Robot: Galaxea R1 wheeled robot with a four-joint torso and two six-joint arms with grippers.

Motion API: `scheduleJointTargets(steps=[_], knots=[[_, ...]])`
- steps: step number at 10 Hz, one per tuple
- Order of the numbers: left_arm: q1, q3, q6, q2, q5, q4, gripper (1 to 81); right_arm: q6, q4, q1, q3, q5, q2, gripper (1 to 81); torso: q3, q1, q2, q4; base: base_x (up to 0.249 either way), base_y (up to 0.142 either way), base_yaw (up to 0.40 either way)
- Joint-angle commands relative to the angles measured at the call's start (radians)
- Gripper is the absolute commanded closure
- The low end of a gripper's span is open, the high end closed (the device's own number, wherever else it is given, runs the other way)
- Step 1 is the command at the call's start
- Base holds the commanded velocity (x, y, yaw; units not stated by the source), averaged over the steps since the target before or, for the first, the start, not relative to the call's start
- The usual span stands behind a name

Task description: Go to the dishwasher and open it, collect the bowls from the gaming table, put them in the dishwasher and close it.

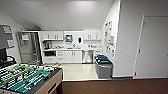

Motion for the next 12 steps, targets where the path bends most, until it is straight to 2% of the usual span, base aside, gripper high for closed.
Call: scheduleJointTargets(steps=[1,7,12], knots=[[-0.089,0.009,0.006,-0.026,0.034,0.012,1.0,-0.001,-0.013,0.075,0.024,-0.039,-0.022,1.0,0.0,0.0,0.0,0.0,0.122,0.0,0.0],[-0.089,0.009,0.006,-0.029,0.034,0.01,1.0,-0.004,-0.015,0.075,0.015,-0.038,-0.019,1.0,0.0,0.001,0.0,0.0,0.142,0.0,0.0],[-0.089,0.009,0.004,-0.025,0.034,0.01,1.0,-0.006,-0.016,0.078,0.004,-0.039,-0.013,1.0,0.0,0.001,0.001,0.0,0.191,0.0,0.0]])
